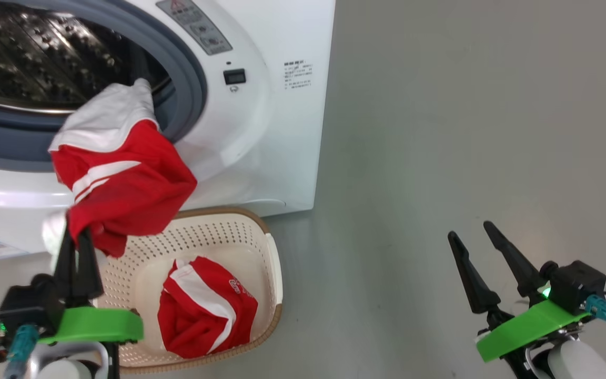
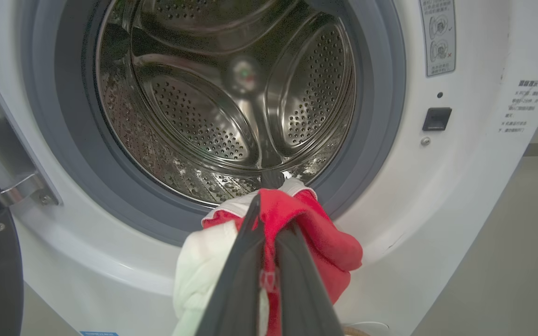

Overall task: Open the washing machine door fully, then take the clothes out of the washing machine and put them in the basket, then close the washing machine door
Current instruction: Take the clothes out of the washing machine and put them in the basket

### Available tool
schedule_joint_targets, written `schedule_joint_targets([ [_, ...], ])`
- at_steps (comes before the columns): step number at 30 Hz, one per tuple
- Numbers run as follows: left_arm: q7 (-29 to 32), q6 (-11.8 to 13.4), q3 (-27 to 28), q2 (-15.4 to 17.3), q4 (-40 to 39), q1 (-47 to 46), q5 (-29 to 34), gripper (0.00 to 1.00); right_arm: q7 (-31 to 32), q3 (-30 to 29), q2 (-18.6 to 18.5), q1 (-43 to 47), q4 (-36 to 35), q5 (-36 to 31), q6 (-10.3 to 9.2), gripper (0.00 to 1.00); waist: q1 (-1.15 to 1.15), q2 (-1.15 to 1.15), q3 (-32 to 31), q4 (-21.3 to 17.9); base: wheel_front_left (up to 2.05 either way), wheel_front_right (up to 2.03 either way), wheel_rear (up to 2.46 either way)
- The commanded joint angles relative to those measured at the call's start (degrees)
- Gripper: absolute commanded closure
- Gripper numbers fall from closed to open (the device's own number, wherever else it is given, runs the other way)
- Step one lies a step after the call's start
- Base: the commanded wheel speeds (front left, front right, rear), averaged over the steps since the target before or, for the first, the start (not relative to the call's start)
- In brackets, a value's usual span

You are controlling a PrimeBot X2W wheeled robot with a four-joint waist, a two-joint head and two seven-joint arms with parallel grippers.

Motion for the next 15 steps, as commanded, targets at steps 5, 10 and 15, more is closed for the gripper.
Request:
schedule_joint_targets([
  [5, -0.3, -1.0, 0.1, 0.7, 5.6, -3.7, -1.2, 1.00, -0.4, 1.3, -0.2, -2.7, -1.7, -0.3, 0.37, 0.00, 0.00, 0.00, 4.2, -0.6, 0.00, 0.00, 0.00],
  [10, -0.3, -1.3, -0.8, 0.7, 9.8, -5.5, -1.6, 1.00, -0.4, 1.2, 0.0, -3.9, -2.0, -0.3, 0.37, 0.00, 0.00, 0.00, 6.5, -0.9, 0.00, 0.00, 0.00],
  [15, -0.3, -1.2, -1.7, 0.7, 15.8, -8.8, -1.2, 1.00, -0.4, 1.0, 0.1, -5.4, -2.3, -0.1, 0.37, 0.00, 0.00, 0.00, 9.4, -1.3, 0.00, 0.00, 0.00],
])
